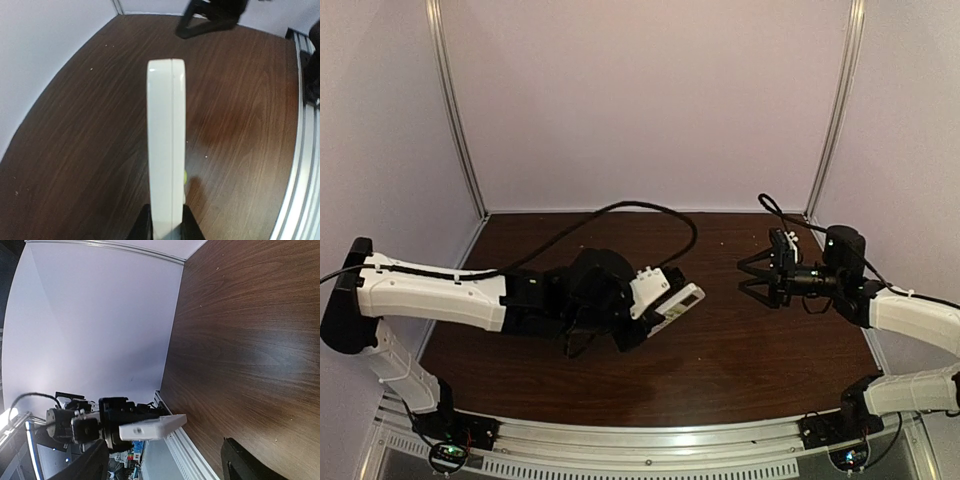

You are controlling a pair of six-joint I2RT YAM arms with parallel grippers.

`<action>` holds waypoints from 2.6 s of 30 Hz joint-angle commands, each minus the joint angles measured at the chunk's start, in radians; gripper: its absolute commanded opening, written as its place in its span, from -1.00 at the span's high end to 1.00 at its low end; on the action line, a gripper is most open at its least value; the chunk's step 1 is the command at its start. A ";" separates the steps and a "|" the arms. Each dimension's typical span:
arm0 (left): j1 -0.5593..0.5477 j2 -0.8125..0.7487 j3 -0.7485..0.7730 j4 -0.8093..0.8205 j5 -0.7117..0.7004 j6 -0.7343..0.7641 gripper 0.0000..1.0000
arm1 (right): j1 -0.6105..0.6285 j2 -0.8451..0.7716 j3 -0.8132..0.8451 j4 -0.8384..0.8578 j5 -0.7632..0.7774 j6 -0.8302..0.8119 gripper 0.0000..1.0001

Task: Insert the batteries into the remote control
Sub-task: Place the remote control at the center of the board.

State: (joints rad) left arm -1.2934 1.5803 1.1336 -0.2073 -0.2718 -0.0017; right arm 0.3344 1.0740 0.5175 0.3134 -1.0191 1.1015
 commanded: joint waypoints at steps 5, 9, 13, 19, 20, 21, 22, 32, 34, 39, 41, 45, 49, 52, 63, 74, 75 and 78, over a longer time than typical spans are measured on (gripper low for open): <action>0.215 -0.077 -0.213 0.362 0.458 -0.574 1.00 | -0.015 -0.032 0.014 -0.181 0.027 -0.163 -0.56; 0.253 -0.027 -0.271 0.475 0.533 -0.740 1.00 | -0.015 -0.052 0.003 -0.221 0.042 -0.201 -0.56; 0.276 0.015 -0.346 0.643 0.589 -0.891 1.00 | -0.016 -0.060 -0.009 -0.229 0.040 -0.211 -0.56; 0.280 0.100 -0.380 0.771 0.597 -1.030 1.00 | -0.015 -0.065 -0.021 -0.241 0.040 -0.225 -0.55; 0.280 0.120 -0.383 0.779 0.594 -1.052 1.00 | -0.016 -0.066 -0.023 -0.241 0.038 -0.227 -0.55; 0.280 0.136 -0.387 0.796 0.594 -1.070 1.00 | -0.017 -0.067 -0.025 -0.240 0.038 -0.227 -0.55; 0.280 0.149 -0.392 0.812 0.591 -1.091 1.00 | -0.017 -0.068 -0.027 -0.240 0.039 -0.226 -0.55; 0.280 0.233 -0.401 0.828 0.541 -1.164 1.00 | -0.017 -0.078 -0.050 -0.233 0.032 -0.224 -0.55; 0.280 0.242 -0.400 0.812 0.534 -1.175 0.97 | -0.016 -0.080 -0.053 -0.231 0.032 -0.226 -0.55; 0.280 0.259 -0.398 0.780 0.525 -1.194 0.92 | -0.016 -0.073 -0.055 -0.224 0.028 -0.224 -0.55; 0.281 0.268 -0.397 0.773 0.533 -1.202 0.85 | -0.016 -0.070 -0.056 -0.223 0.027 -0.224 -0.55; 0.282 0.280 -0.393 0.758 0.538 -1.215 0.68 | -0.017 -0.072 -0.055 -0.223 0.027 -0.224 -0.56; 0.284 0.283 -0.386 0.721 0.541 -1.219 0.46 | -0.017 -0.072 -0.054 -0.225 0.027 -0.226 -0.56; 0.284 0.276 -0.387 0.704 0.538 -1.218 0.18 | -0.017 -0.075 -0.054 -0.230 0.029 -0.229 -0.56; 0.308 0.162 -0.328 0.413 0.457 -1.078 -0.55 | -0.016 -0.079 -0.038 -0.289 0.056 -0.284 -0.56; 0.423 0.002 -0.176 0.115 0.468 -0.787 -0.95 | -0.018 -0.043 0.027 -0.289 0.066 -0.346 -0.79; 0.446 -0.008 -0.148 0.096 0.489 -0.737 -0.95 | -0.020 -0.036 0.049 -0.302 0.073 -0.364 -0.82; 0.531 -0.028 -0.067 -0.023 0.495 -0.625 -0.95 | -0.033 -0.002 0.145 -0.372 0.105 -0.431 -0.96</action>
State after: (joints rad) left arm -0.8532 1.5997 0.9730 -0.0940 0.1921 -0.8257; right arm 0.3199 1.0412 0.5438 -0.0067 -0.9657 0.7670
